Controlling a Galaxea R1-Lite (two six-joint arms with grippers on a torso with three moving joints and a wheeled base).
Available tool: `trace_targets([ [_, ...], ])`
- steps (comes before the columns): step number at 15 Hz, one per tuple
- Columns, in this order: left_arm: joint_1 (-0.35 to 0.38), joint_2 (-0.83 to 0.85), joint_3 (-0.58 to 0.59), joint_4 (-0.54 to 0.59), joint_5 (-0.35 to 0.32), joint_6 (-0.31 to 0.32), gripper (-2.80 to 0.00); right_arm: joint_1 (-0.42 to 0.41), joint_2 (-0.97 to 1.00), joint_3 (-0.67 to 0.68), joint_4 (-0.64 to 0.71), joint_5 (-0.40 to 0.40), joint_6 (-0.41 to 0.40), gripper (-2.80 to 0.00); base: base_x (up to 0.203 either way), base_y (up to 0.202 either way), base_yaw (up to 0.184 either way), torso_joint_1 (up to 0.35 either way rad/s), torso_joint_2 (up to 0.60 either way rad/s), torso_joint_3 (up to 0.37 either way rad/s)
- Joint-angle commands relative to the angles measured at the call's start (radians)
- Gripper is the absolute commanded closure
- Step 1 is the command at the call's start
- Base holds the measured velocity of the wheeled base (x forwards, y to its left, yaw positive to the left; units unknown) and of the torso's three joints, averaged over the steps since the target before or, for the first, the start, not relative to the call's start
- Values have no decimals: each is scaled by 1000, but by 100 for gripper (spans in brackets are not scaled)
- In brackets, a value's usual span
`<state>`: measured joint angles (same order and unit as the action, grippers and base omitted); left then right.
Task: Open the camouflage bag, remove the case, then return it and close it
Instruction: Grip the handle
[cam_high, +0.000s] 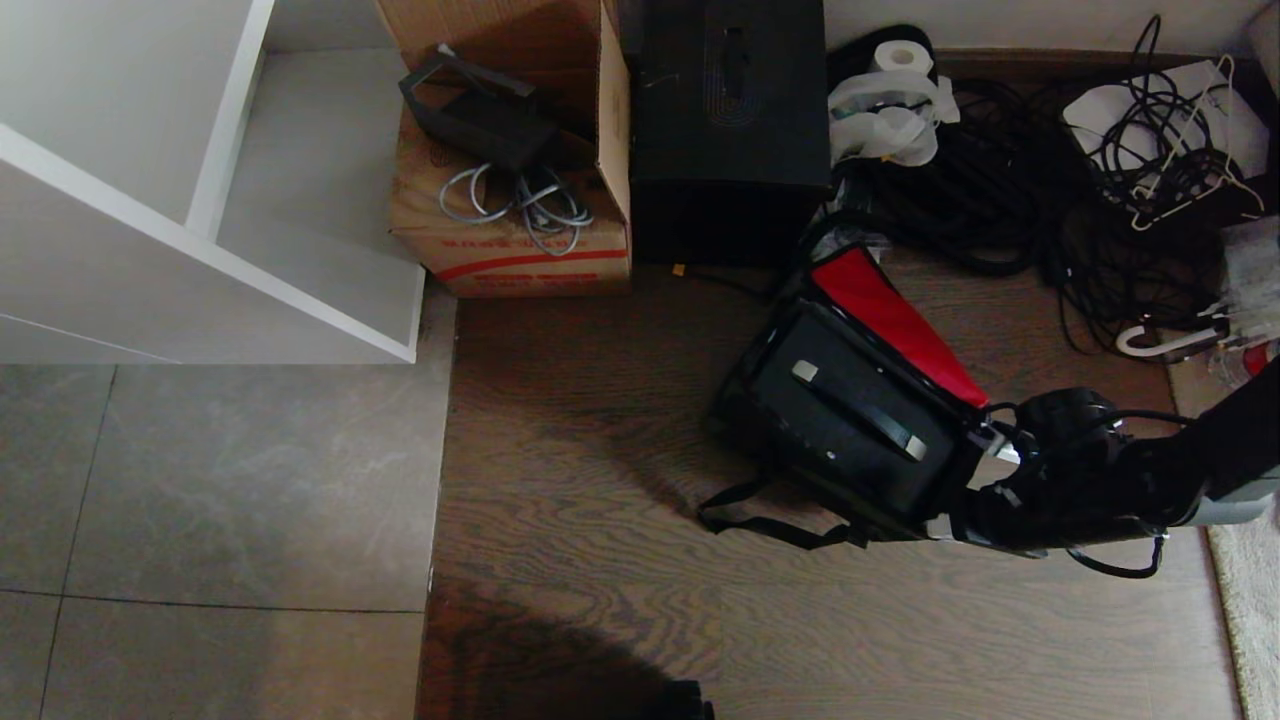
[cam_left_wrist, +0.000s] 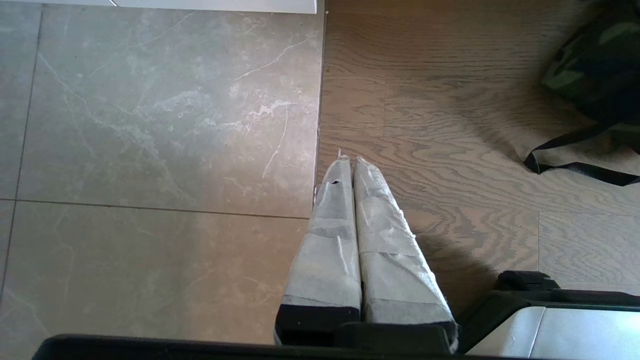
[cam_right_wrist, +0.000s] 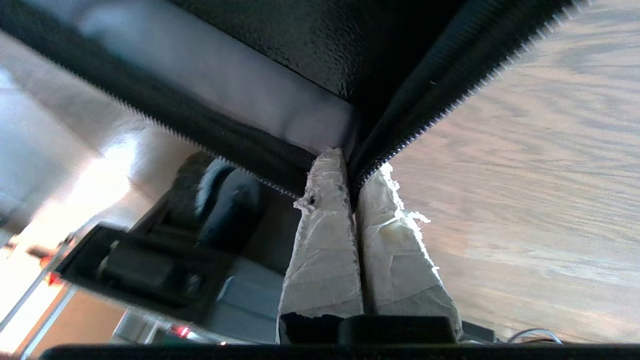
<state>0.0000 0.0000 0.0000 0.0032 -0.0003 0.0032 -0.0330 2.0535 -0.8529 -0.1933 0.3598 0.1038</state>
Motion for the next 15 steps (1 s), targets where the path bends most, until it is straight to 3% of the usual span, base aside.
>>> trace_targets([
  [1, 0, 2, 0, 0, 0, 0, 0, 41, -27, 11, 4, 2, 5, -280, 0, 0, 0, 0, 0, 0],
  [3, 0, 2, 0, 0, 0, 0, 0, 80, -33, 33, 5, 2, 2, -280, 0, 0, 0, 0, 0, 0],
  [7, 0, 2, 0, 0, 0, 0, 0, 82, -52, 6, -18, 11, -4, -280, 0, 0, 0, 0, 0, 0],
  [10, 0, 2, 0, 0, 0, 0, 0, 106, -58, -36, -201, 6, -36, -280, 0, 0, 0, 0, 0, 0],
  [13, 0, 2, 0, 0, 0, 0, 0, 145, -55, -9, -324, -19, -254, -280, 0, 0, 0, 0, 0, 0],
  [14, 0, 2, 0, 0, 0, 0, 0, 173, -46, 3, -351, -46, -317, -280, 0, 0, 0, 0, 0, 0],
  [15, 0, 2, 0, 0, 0, 0, 0, 197, -33, 14, -381, -122, -361, -280, 0, 0, 0, 0, 0, 0],
])
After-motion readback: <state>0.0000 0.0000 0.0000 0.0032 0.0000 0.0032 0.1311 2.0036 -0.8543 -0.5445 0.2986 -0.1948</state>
